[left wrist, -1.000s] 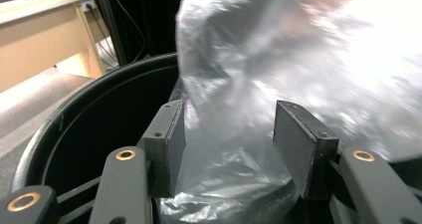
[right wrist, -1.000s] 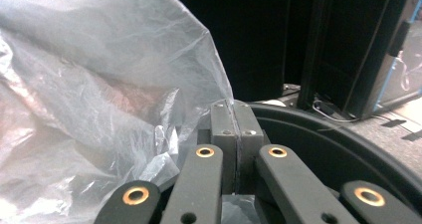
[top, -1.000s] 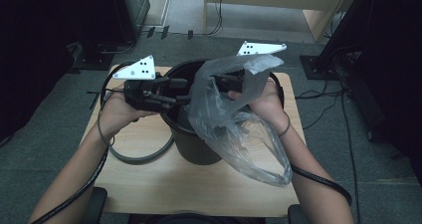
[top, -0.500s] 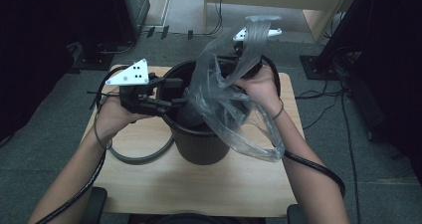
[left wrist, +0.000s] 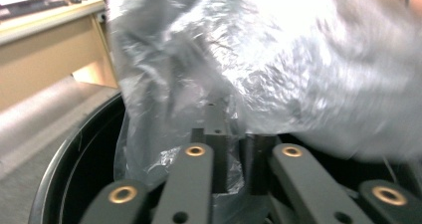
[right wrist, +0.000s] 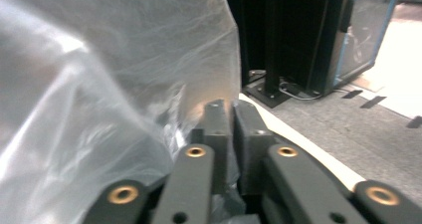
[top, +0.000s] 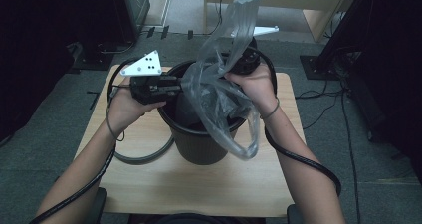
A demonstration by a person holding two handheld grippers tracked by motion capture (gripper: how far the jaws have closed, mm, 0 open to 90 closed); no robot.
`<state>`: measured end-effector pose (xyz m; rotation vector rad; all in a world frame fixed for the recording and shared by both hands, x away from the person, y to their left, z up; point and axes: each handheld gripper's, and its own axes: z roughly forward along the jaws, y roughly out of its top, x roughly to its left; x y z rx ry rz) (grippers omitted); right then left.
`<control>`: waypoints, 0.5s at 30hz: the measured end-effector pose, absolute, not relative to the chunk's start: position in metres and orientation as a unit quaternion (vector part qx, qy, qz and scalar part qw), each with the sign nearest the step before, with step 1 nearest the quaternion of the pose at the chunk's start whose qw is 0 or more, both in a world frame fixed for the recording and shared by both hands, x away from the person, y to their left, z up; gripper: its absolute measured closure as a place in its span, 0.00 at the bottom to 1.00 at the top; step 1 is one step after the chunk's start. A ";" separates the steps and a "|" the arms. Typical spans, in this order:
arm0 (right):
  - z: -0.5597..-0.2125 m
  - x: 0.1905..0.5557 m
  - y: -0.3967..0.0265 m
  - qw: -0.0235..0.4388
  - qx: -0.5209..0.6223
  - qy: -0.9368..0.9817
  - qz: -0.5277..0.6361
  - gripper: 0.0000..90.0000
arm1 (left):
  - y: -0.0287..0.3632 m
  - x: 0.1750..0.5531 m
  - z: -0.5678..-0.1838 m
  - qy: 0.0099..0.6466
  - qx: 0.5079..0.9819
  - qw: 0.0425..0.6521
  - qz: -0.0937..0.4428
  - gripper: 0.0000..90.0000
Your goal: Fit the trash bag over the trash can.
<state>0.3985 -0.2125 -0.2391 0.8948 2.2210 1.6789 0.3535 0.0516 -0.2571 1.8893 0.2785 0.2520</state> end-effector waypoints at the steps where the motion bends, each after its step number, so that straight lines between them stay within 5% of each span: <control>1: -0.239 0.398 -0.214 0.105 0.302 0.755 0.572 0.89 | 0.053 0.356 -0.257 0.126 0.803 0.574 0.099 0.96; 15: -0.246 0.381 -0.252 0.119 0.287 0.738 0.599 0.79 | 0.070 0.384 -0.254 0.165 0.789 0.583 0.103 0.94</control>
